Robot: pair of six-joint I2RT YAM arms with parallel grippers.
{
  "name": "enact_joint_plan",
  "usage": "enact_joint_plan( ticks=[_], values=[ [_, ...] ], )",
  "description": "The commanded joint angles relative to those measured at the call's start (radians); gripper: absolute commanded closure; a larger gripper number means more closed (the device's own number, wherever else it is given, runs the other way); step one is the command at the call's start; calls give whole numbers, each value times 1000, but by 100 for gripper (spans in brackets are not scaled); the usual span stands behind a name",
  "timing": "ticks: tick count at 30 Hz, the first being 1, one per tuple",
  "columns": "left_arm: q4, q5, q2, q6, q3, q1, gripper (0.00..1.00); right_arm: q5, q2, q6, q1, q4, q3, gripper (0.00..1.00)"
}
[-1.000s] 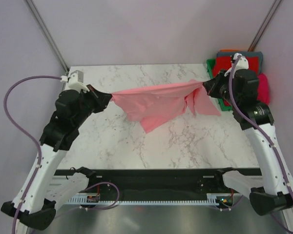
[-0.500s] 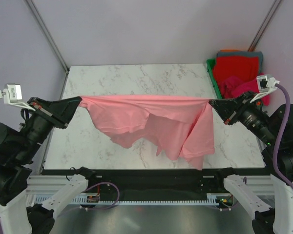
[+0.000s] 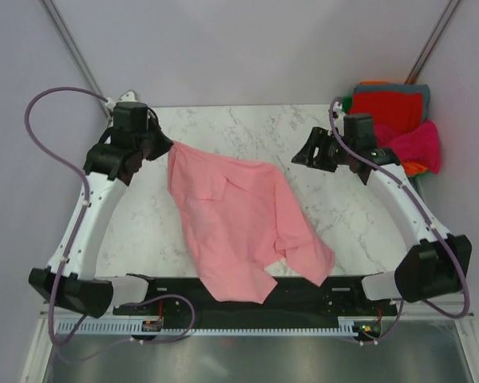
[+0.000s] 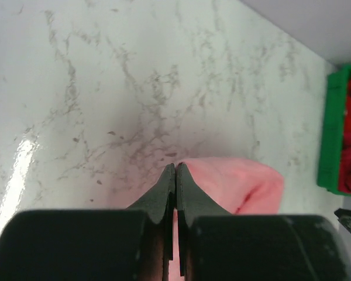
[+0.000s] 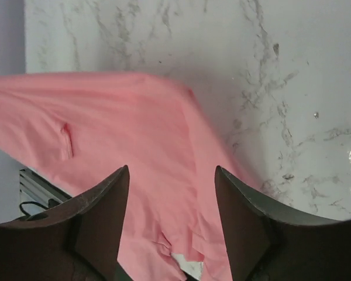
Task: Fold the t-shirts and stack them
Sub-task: Flatten the tshirt out
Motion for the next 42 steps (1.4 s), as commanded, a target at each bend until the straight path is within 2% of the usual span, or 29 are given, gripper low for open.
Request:
enact_joint_plan(
  ticks=[1,4,7,13,17,23,33,39,40,42],
  values=[
    [126,-45,28,-58,-13,68,98,56,18,-44,34,67,-22,32],
    [164,-77,95,-74,-16,86,98,131,21,-55,80,115,-149,33],
    [217,-35,186,-85,-28,116,98,224,22,-61,132,162,-272,37],
    [284,-24,295,-89,-62,154,98,299,110,-54,195,276,-364,37],
    [309,-17,318,-95,-94,179,98,263,243,-34,213,361,-311,39],
    [335,-41,293,-91,-161,218,98,240,390,-20,238,401,-161,41],
    [401,-48,286,-94,-226,235,98,229,567,-2,239,409,17,40],
    [407,-42,302,-89,-226,235,98,239,622,8,238,402,57,41],
    [408,-47,304,-89,-226,235,98,240,625,8,239,400,65,42],
    [410,-48,304,-85,-226,237,98,239,640,8,239,395,70,49]
  ],
)
